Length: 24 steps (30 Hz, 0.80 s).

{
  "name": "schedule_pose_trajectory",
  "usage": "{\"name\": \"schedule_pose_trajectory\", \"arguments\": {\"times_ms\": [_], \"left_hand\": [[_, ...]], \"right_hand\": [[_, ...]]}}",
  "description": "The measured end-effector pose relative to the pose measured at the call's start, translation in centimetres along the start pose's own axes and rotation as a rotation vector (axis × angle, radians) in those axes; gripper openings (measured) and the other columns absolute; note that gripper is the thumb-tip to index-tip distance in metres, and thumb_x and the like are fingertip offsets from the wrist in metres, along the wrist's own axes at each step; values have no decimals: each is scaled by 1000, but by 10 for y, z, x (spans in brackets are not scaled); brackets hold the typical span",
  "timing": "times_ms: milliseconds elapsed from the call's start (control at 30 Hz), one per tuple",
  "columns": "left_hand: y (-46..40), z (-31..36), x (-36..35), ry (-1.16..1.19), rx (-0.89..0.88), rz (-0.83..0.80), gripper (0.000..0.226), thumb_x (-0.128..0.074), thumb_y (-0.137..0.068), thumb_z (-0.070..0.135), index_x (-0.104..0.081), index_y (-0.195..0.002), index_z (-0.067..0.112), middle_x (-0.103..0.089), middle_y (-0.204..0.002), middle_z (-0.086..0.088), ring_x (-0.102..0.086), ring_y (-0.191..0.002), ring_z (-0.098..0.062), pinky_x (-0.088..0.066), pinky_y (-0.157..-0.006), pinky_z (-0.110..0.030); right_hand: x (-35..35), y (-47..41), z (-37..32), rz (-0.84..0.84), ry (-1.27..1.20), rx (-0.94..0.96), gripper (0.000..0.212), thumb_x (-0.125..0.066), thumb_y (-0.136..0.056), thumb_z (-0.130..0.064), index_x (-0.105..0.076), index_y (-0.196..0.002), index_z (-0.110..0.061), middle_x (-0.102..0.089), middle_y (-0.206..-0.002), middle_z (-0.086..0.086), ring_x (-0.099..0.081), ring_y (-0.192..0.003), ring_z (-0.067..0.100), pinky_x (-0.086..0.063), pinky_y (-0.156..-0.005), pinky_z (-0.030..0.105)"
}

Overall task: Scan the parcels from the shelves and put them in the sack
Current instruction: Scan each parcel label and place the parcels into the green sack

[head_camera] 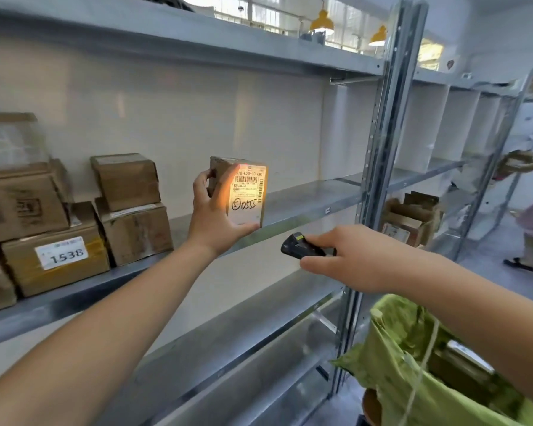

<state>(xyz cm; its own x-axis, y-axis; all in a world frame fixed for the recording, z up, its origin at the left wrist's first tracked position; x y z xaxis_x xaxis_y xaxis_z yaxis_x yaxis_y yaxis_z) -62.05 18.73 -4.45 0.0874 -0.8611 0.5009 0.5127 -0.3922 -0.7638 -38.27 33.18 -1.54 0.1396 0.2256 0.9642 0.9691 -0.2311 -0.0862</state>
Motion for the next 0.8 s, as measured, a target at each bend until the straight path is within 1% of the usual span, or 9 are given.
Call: {"name": "schedule_pose_trajectory", "arguments": {"times_ms": [133,300,400,467,600,667,733,767,800], "left_hand": [[5,-2,4,35,12,2,124,-99,-59,43,-21,-154,59,-11,-159,3,-41,-141,-32,-40,-118,-42],[13,1,7,71,19,-11,124,-99,-59,43,-22,-154,60,-11,-159,0,-41,-140,-30,-40,-119,-44],[21,5,5,131,24,-40,124,-100,-60,41,-21,-153,61,-10,-156,8,-40,-137,-22,-37,-117,-32],[30,11,1,195,39,-75,126,-101,-58,42,-18,-150,67,-11,-154,13,-39,-135,-17,-32,-112,-23],[56,25,-16,342,112,-164,133,-102,-54,43,-13,-147,74,-15,-151,8,-39,-132,-13,-26,-108,-15],[73,29,-28,406,162,-192,136,-103,-53,41,-11,-146,76,-15,-144,15,-41,-127,-2,-26,-100,-6],[90,34,-42,443,200,-230,137,-104,-52,41,-9,-143,79,-16,-140,22,-35,-122,21,-25,-93,3],[99,37,-49,455,213,-254,137,-104,-52,40,-8,-143,80,-16,-140,23,-30,-119,29,-25,-92,5],[108,42,-56,469,223,-283,138,-104,-52,40,-9,-143,80,-17,-142,23,-28,-120,32,-25,-95,2]], "right_hand": [[-4,9,-5,-30,44,-27,50,-49,-96,-67,-63,-132,-36,-69,-81,-4,-64,-65,13,-46,-54,29],[-8,15,-5,-44,70,-52,51,-49,-97,-68,-62,-134,-36,-69,-79,-3,-63,-61,12,-42,-50,25],[-14,16,2,-37,36,-74,52,-49,-97,-68,-60,-137,-38,-70,-79,-3,-63,-60,13,-43,-49,26],[-20,17,12,-17,5,-110,53,-49,-96,-68,-55,-142,-41,-70,-79,-3,-63,-58,11,-43,-45,23],[-39,21,40,22,-61,-206,56,-52,-96,-67,-53,-145,-38,-70,-75,-5,-62,-50,4,-39,-39,18],[-50,26,56,41,-103,-251,54,-53,-97,-63,-57,-141,-32,-67,-70,-4,-58,-45,-2,-32,-35,16],[-63,33,72,47,-137,-291,51,-53,-98,-61,-59,-137,-29,-67,-69,-3,-59,-46,2,-33,-36,16],[-71,37,81,38,-155,-309,49,-53,-98,-61,-60,-134,-29,-67,-70,-3,-60,-48,5,-36,-39,18],[-80,41,90,25,-185,-330,46,-53,-98,-61,-62,-129,-28,-66,-69,-4,-58,-48,7,-37,-40,20]]}}
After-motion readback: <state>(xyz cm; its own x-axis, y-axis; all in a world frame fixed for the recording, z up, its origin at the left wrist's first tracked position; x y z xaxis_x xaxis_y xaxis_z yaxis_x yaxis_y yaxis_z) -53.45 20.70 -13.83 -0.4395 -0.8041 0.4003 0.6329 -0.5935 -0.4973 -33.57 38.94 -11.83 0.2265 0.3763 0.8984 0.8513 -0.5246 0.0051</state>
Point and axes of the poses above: each hand's wrist, its own y-axis away from the middle knuckle, its own x-axis out of the back of the hand, z = x × y, the point moved 5 cm from there along -y, towards the middle knuckle
